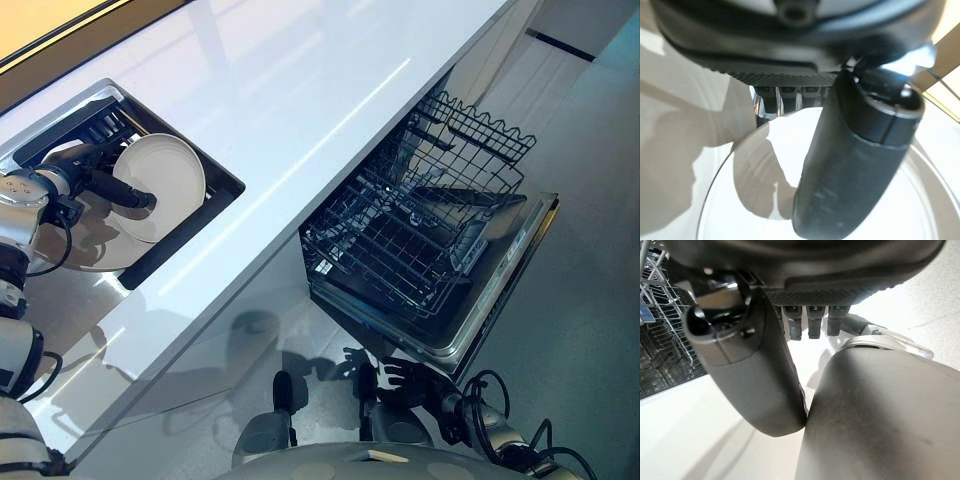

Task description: Pick up plates and place into dishwasher.

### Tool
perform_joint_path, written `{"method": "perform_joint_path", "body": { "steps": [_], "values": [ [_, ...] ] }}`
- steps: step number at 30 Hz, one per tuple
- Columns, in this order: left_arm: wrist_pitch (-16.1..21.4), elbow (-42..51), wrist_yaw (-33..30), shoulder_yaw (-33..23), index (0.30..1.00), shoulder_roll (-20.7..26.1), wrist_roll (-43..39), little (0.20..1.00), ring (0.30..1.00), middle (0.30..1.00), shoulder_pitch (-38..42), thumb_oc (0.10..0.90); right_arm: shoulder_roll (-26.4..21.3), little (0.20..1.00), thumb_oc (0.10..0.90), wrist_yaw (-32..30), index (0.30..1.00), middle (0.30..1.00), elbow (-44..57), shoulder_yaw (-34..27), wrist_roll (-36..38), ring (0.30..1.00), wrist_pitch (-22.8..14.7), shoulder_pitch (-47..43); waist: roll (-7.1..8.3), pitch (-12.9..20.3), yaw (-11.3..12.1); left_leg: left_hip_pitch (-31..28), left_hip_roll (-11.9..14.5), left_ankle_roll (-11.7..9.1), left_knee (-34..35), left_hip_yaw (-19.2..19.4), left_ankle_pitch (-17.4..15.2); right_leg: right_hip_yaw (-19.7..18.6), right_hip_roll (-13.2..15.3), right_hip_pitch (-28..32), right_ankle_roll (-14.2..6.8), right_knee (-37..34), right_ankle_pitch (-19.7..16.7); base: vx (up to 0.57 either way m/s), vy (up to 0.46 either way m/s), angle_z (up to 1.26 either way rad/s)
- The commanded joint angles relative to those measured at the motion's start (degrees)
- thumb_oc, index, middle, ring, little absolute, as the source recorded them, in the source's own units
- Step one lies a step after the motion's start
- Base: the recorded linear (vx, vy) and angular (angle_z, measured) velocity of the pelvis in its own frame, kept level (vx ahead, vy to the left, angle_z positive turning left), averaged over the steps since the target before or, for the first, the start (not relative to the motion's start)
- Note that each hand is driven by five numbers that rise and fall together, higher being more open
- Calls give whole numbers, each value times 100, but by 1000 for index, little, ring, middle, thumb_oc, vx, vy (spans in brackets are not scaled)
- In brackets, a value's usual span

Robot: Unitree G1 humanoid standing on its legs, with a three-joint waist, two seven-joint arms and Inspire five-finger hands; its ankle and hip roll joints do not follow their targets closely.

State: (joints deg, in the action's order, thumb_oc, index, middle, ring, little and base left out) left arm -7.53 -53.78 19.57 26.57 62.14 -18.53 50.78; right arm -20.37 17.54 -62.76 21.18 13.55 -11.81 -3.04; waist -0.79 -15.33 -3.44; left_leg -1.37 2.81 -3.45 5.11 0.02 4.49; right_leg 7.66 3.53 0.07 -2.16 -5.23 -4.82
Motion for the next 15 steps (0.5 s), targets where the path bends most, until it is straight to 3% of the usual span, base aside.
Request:
{"method": "perform_joint_path", "body": {
  "steps": [1, 5, 6, 7, 8, 15],
  "values": [
    [346, -393, -322, -304, 900, 259, -155, 900, 900, 900, 1127, 800, -306, 900, 800, 6, 900, 900, 156, 320, 77, 900, -82, 138, 30, -72, -156, 150, -513, 400, -92, 446, -226, -340, 85, -220, -458, 145, -190, -44, 4, 1],
    [297, -333, -336, -247, 900, 231, -295, 900, 900, 900, 1197, 800, -289, 900, 800, -11, 900, 900, 138, 328, 80, 900, -96, 67, 33, -129, -149, 174, -529, 405, -95, 411, -226, -341, 95, -271, -463, 180, -199, -20, 1, 0],
    [308, -312, -316, -231, 653, 230, -328, 612, 653, 653, 1226, 512, -290, 900, 800, -16, 900, 900, 160, 331, 85, 900, -73, 59, 34, -127, -150, 169, -536, 401, -93, 407, -227, -330, 101, -270, -469, 179, -202, 0, 0, 0],
    [330, -310, -322, -214, 578, 224, -358, 524, 578, 578, 1250, 424, -290, 900, 800, -14, 900, 900, 164, 327, 85, 900, -59, 54, 34, -120, -152, 161, -539, 399, -92, 408, -228, -318, 105, -268, -472, 181, -205, 0, 0, 0],
    [339, -319, -306, -203, 300, 217, -391, 200, 300, 300, 1268, 100, -287, 900, 800, -12, 900, 900, 161, 320, 76, 900, -54, 52, 34, -112, -153, 154, -544, 400, -91, 406, -227, -311, 107, -263, -471, 182, -207, 0, 0, 0],
    [282, -257, -285, -189, 300, 226, -385, 200, 300, 300, 1315, 100, -252, 900, 800, 15, 900, 900, 127, 285, 34, 900, -2, 96, 12, -12, -137, 81, -569, 394, -83, 389, -242, -255, 113, -186, -469, 166, -199, 0, 0, 0]
  ]
}}
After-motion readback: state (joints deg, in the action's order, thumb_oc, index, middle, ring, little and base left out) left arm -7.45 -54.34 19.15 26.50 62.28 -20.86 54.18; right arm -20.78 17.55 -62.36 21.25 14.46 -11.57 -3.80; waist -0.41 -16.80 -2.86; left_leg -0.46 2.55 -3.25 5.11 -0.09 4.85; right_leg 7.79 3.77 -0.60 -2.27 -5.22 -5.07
